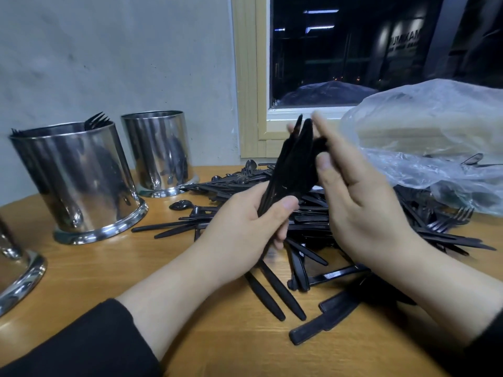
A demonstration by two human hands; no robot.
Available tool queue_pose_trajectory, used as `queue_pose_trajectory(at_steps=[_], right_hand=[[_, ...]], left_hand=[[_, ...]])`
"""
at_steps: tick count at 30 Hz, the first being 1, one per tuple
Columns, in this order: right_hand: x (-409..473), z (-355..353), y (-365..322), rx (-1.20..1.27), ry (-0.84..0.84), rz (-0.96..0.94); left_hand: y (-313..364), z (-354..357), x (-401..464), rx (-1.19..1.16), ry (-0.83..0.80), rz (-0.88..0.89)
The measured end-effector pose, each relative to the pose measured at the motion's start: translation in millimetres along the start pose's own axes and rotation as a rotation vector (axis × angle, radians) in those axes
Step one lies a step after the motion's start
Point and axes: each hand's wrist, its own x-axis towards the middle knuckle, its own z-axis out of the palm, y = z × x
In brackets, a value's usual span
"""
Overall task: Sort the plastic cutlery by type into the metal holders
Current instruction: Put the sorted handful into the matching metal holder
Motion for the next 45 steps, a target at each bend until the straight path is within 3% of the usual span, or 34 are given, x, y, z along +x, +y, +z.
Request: queue_pose_trajectory(at_steps=[3,9,15,19,22,28,31,35,38,43,45], right_hand=[[-5,4,-4,-0.022,-0.142,-0.003],[-7,5,-3,0.103,-0.228,0.112],[-1,4,-15,0.104,-0.177,0.203],[4,4,-27,0.163,-0.114,0.248],[11,8,-36,0.027,-0.067,0.328],[38,18,-57,-0.106,-0.080,0.332],[55,29,-62,-0.075,-0.065,0.291],[79,51,-60,0.093,-0.008,0.385],[93,72,-61,0.169,-0.051,0.403],[110,97,-71,0.014,-0.155,0.297],[119,105,-74,0.067,-0.187,0.306]], left_hand=[[-5,7,0,-0.015,0.012,0.001],[-4,4,0,-0.034,-0.065,-0.130],[-2,1,2,-0.084,-0.034,-0.071],[-1,-2,3,0.065,-0.085,-0.052],[-2,-3,5,0.167,-0.070,-0.076],[1,-25,8,0.121,0.103,0.003],[-1,-42,9,0.212,0.196,0.015],[-11,-69,13,0.314,0.343,0.007],[-20,-84,18,0.344,0.413,0.002],[-33,-103,20,0.358,0.488,0.015],[-37,-111,20,0.359,0.538,0.033]])
